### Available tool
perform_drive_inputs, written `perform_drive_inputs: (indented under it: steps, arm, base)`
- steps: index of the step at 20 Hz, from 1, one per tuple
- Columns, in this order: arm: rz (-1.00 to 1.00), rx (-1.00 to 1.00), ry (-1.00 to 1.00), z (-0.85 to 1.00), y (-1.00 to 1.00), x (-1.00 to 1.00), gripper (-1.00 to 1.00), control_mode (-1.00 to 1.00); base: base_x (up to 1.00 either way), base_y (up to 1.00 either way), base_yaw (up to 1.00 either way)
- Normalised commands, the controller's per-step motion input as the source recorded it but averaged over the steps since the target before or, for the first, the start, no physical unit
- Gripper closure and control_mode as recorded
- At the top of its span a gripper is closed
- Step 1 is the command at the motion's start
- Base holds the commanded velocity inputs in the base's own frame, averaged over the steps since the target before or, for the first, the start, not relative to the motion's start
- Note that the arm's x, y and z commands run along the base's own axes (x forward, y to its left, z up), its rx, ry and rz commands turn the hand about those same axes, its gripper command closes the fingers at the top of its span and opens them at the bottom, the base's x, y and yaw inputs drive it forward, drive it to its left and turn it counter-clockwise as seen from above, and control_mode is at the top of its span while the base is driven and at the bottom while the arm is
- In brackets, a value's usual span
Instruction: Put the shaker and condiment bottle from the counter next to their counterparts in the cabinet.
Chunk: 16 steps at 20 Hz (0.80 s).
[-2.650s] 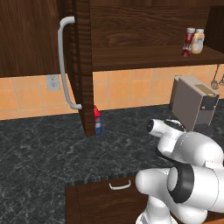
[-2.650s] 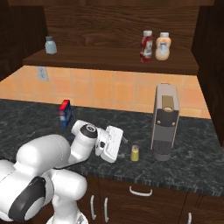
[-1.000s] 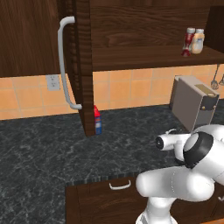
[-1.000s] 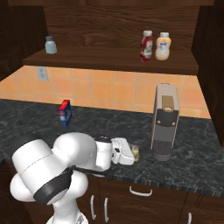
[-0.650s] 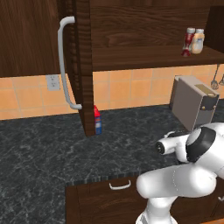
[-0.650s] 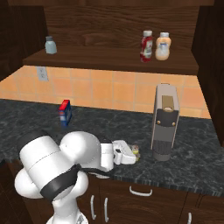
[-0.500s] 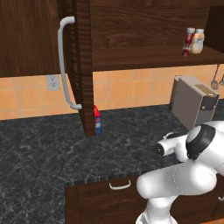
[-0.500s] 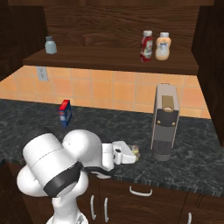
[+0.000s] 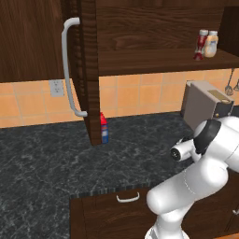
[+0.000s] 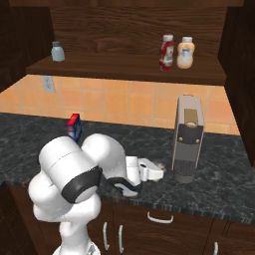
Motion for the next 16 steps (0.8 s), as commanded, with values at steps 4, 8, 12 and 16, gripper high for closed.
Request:
perform_drive_inputs:
  steps: [4, 8, 12, 16]
  arm:
    - [0.0, -0.11, -0.17, -0.47, 0.37, -0.14, 1.0, -1.0]
    - [0.02, -0.17, -0.13, -0.44, 0.82, -0.33, 1.0, -1.0]
    - [0.02, -0.05, -0.06, 0.22, 0.42, -0.08, 1.0, -1.0]
    - [0.11, -0.19, -0.34, 0.81, 0.35, -0.24, 1.0, -1.0]
  base:
    - [0.0, 0.0, 0.0]
    - [0.0, 0.0, 0.0]
    - [0.0, 0.0, 0.0]
    - [0.0, 0.0, 0.0]
